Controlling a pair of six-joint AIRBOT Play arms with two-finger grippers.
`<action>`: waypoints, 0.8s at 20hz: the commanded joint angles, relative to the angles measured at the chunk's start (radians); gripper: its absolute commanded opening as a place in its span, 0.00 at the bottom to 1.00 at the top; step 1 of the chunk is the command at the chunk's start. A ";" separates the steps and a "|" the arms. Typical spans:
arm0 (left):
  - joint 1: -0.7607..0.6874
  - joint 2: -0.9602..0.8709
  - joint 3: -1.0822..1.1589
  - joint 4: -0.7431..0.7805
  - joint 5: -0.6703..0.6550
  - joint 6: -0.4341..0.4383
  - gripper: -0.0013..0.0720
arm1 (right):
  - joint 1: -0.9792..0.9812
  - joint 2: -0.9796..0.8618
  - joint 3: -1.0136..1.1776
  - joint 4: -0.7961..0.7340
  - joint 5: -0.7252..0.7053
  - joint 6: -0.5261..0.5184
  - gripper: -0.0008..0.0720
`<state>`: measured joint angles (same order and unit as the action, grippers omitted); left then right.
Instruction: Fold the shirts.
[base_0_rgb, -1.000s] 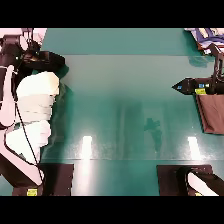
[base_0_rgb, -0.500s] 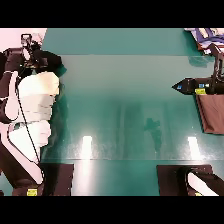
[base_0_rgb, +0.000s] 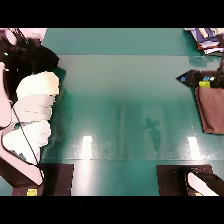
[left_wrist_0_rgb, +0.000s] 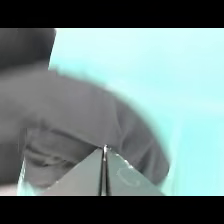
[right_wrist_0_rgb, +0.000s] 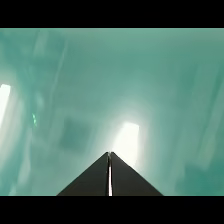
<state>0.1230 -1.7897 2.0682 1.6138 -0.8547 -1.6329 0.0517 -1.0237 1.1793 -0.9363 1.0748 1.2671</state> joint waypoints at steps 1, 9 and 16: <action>-0.092 0.247 0.007 0.002 -0.021 0.019 0.05 | 0.000 0.001 0.143 -0.008 -0.075 -0.015 0.04; -0.485 0.623 0.002 0.045 -0.234 -0.044 0.05 | 0.000 0.001 0.408 -0.009 -0.084 -0.072 0.04; -0.827 0.581 -0.417 -0.079 -0.265 -0.097 0.05 | 0.000 0.001 0.437 -0.007 -0.010 -0.072 0.04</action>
<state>-0.5873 -1.1954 1.8111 1.6146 -1.1160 -1.7084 0.0517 -1.0229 1.6043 -0.9447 1.0328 1.1954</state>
